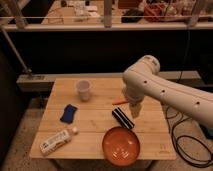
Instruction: Move the arm in a circular motion
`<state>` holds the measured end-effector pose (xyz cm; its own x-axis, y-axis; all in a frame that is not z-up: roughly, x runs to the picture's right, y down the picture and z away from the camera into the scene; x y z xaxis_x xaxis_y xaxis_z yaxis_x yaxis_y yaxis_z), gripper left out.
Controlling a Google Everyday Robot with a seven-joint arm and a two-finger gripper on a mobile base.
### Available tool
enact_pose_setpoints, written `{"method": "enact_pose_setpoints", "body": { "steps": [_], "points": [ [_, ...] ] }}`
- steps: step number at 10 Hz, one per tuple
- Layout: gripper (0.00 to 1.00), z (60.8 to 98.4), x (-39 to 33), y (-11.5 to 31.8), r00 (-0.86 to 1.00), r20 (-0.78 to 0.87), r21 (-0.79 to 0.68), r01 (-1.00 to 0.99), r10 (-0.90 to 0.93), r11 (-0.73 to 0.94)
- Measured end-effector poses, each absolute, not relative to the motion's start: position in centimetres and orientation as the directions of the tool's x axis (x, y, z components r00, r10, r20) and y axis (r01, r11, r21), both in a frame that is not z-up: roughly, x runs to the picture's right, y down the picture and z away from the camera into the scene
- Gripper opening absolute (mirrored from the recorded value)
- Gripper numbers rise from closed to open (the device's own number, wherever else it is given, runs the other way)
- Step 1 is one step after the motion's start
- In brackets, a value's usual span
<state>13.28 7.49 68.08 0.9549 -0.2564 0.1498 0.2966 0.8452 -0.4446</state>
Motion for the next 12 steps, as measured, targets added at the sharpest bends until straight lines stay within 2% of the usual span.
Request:
{"method": "enact_pose_setpoints", "body": {
  "steps": [3,6,8,10,12],
  "points": [
    [0.8,69.2,13.7,7.3,0.957,0.183,-0.459,0.285,-0.225,0.841],
    [0.8,75.0,16.8,7.2,0.971,0.216,-0.548,0.205,-0.099,0.811],
    [0.8,76.9,18.1,8.4,0.979,0.197,-0.595,0.167,-0.059,0.786],
    [0.8,77.0,19.0,10.4,0.987,0.16,-0.63,0.128,-0.034,0.766],
    [0.8,75.4,20.9,13.9,0.996,0.088,-0.653,0.058,0.0,0.755]
  ]
}}
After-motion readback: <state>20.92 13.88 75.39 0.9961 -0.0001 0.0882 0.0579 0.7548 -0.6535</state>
